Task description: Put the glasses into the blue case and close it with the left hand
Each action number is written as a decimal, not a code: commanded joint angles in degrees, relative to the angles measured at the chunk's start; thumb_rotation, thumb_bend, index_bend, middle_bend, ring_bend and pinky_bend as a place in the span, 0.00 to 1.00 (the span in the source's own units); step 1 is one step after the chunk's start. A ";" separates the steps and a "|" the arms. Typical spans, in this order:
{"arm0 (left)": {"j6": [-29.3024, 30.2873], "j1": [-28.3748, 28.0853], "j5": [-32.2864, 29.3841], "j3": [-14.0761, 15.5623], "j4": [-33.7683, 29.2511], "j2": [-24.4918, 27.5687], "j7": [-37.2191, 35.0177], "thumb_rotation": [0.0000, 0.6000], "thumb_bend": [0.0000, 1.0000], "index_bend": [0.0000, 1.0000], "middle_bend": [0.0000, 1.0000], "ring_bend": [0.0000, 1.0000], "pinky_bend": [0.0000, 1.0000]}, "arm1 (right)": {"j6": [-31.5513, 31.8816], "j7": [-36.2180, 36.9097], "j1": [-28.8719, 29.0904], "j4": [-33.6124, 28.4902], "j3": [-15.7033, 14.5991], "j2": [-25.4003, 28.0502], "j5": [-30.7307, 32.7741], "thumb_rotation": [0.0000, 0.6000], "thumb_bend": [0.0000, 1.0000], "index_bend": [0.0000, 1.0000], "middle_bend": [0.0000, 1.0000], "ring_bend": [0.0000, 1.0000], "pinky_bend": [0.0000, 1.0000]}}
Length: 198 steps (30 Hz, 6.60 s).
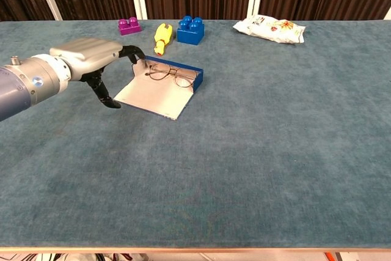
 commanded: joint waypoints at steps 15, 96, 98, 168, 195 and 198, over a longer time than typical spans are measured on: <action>-3.72 0.68 8.43 -0.61 11.41 -6.19 -3.08 1.00 0.13 0.20 0.16 0.08 0.13 | -0.22 0.13 0.01 -0.02 0.06 0.10 0.24 1.00 0.19 0.00 0.02 0.13 0.24; -7.21 -3.74 15.52 -10.33 33.41 -18.08 -4.77 1.00 0.36 0.55 0.16 0.08 0.10 | -0.67 0.44 -0.14 -0.40 -0.04 0.60 0.60 1.00 0.19 0.00 0.02 0.13 0.24; -7.20 -3.76 15.54 -10.43 33.40 -18.06 -4.79 1.00 0.36 0.55 0.16 0.08 0.10 | -0.69 0.44 -0.13 -0.42 -0.01 0.58 0.69 1.00 0.19 0.00 0.02 0.13 0.24; -14.72 -8.39 -2.66 -15.94 16.45 -6.92 13.13 1.00 0.45 0.58 0.16 0.07 0.07 | -1.14 0.34 -0.16 -0.86 0.03 0.91 1.47 1.00 0.19 0.00 0.02 0.13 0.24; -18.67 -15.64 -5.91 -17.44 36.32 -18.34 15.60 1.00 0.26 0.03 0.12 0.06 0.06 | -1.41 0.76 -0.20 -1.17 0.08 1.24 1.86 1.00 0.19 0.00 0.02 0.13 0.24; -15.66 -15.15 -3.29 -16.76 35.83 -17.65 14.16 1.00 0.25 0.03 0.11 0.05 0.06 | -1.44 0.83 -0.21 -1.15 0.09 1.25 1.92 1.00 0.19 0.00 0.02 0.13 0.24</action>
